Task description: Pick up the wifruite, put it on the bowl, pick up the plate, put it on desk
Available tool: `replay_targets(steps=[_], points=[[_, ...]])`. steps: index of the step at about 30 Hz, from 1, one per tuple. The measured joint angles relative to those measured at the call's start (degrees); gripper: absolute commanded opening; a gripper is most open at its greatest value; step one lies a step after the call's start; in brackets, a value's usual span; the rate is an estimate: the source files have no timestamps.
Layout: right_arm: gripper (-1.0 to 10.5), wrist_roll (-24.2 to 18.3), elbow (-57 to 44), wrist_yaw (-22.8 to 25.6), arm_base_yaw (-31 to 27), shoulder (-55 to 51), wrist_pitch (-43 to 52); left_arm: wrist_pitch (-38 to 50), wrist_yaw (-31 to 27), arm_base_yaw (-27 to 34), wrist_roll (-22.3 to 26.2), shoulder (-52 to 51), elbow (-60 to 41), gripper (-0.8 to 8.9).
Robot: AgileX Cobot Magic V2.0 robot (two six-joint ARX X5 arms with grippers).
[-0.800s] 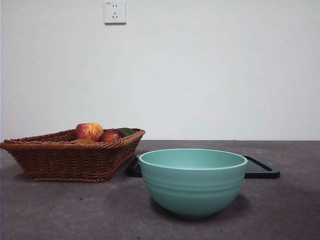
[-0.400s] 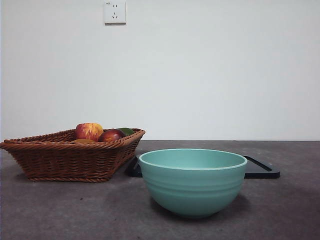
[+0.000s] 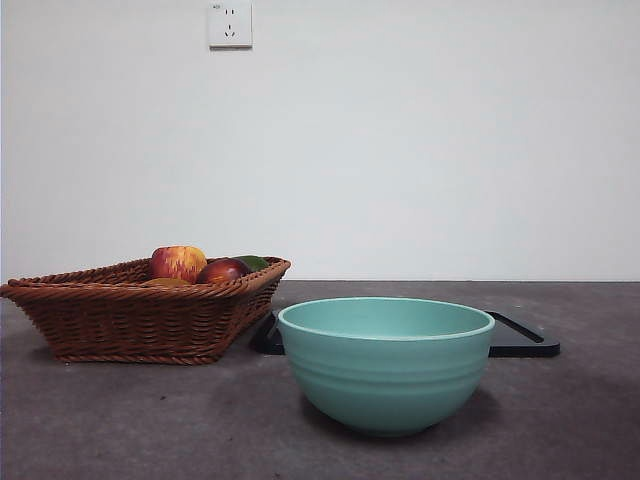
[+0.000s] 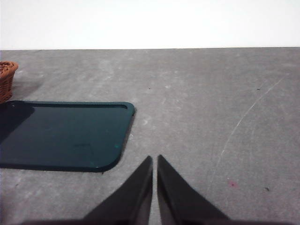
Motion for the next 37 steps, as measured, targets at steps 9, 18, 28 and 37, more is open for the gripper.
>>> replay_targets(steps=[9, 18, 28, 37], points=[[0.1, 0.0, 0.0, 0.0, -0.4, 0.0, 0.0, 0.0, 0.0, 0.0, 0.0, 0.0, 0.0, 0.1], [0.1, 0.0, 0.0, 0.0, -5.4, 0.0, 0.0, 0.0, 0.0, 0.0, 0.0, 0.0, 0.0, 0.1], [0.1, 0.0, 0.0, 0.0, -6.4, 0.0, 0.0, 0.0, 0.0, 0.0, 0.0, 0.0, 0.0, 0.1], [0.1, 0.0, 0.0, 0.0, -6.4, 0.0, 0.0, 0.0, 0.0, 0.0, 0.0, 0.0, 0.0, 0.1]])
